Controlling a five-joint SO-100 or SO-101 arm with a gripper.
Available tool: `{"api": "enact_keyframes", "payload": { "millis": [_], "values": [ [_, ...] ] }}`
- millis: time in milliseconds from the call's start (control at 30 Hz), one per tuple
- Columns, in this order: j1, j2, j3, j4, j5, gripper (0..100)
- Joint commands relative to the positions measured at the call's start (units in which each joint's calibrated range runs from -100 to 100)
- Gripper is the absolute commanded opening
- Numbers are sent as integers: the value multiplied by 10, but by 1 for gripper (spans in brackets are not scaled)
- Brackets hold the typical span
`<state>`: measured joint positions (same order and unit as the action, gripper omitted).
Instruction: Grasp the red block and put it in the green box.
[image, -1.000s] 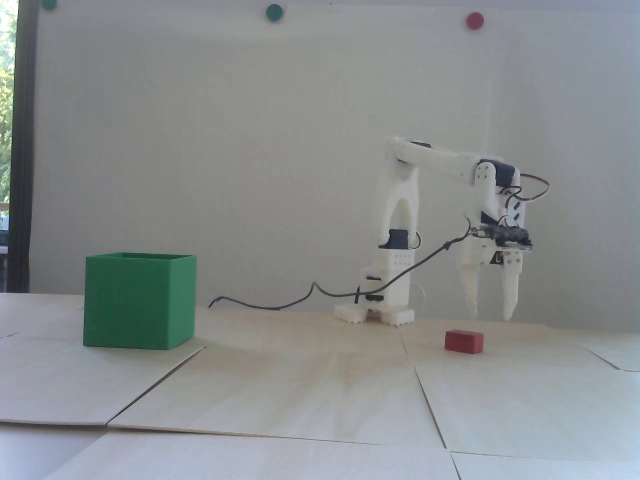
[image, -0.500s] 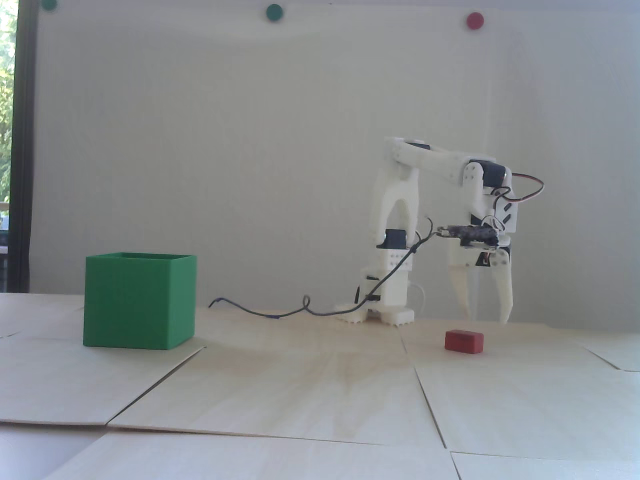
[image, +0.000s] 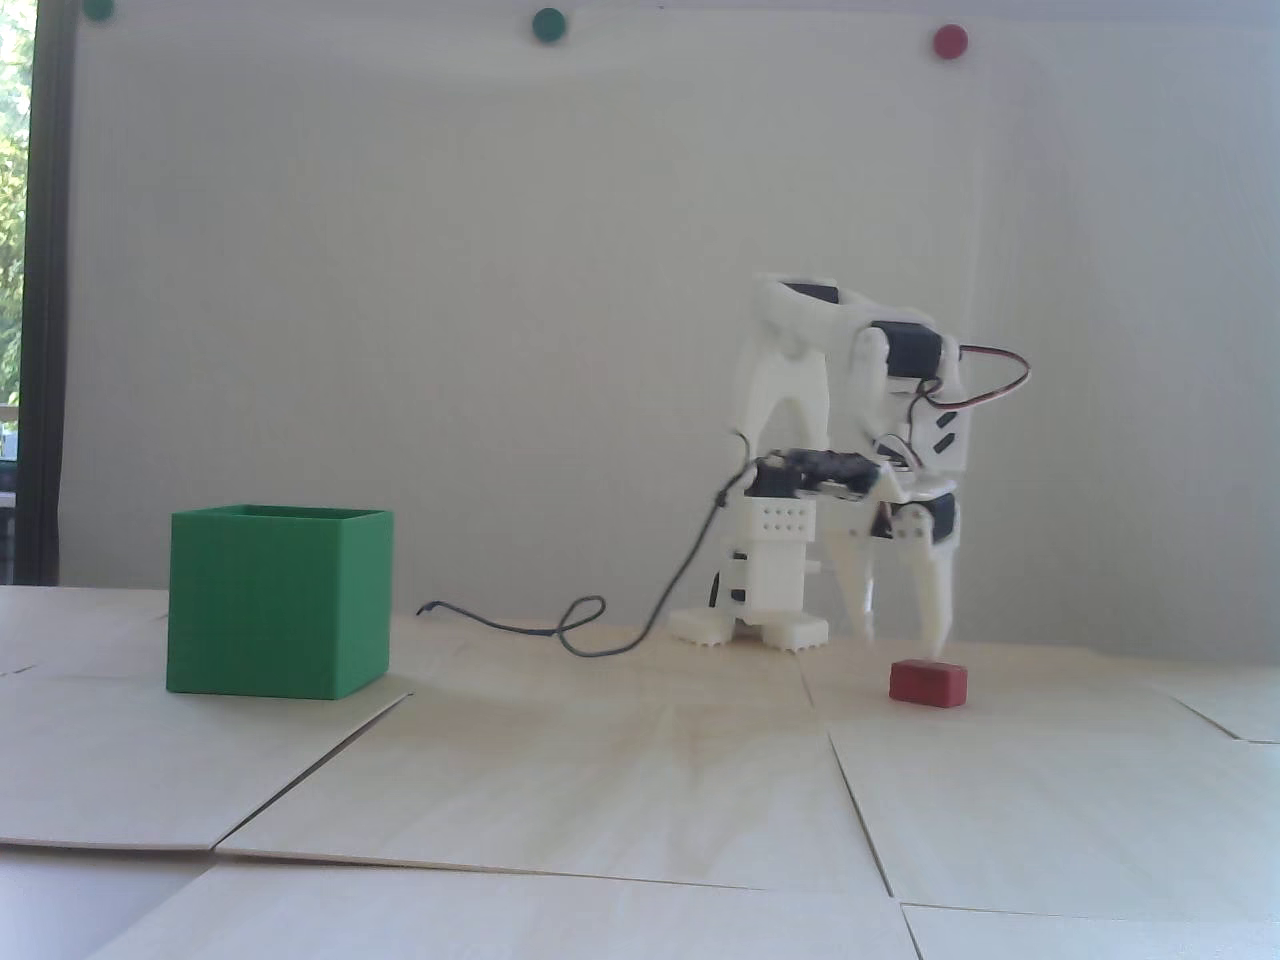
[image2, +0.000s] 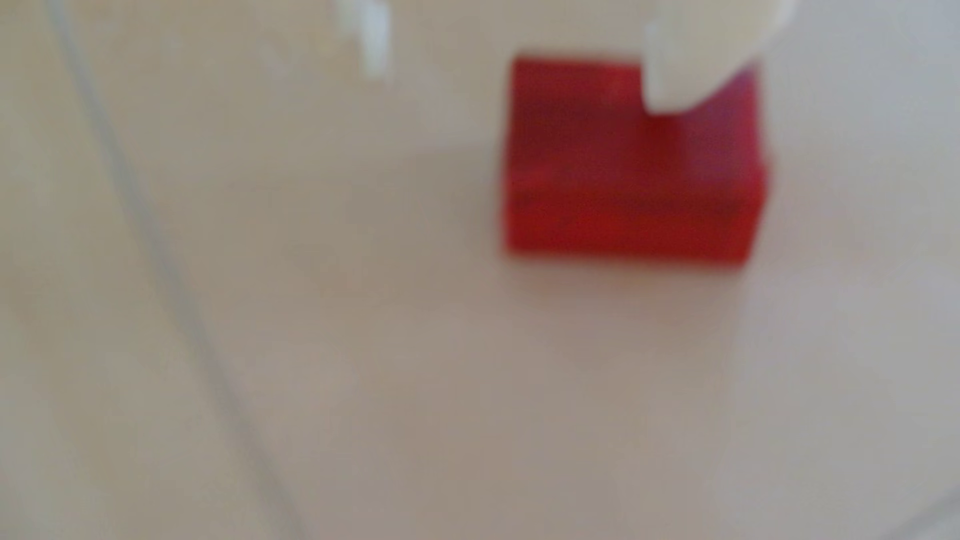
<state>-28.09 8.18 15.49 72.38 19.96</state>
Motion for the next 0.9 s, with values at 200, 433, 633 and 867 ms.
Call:
{"api": "enact_keyframes", "payload": {
  "millis": [200,433,633,867],
  "values": [
    [16,-7,-3,-2,-8,18],
    [13,-7,-8,-3,24,26],
    [13,-7,-6,-8,82,31],
    [13,-6,-3,-10,117,32]
  ]
}}
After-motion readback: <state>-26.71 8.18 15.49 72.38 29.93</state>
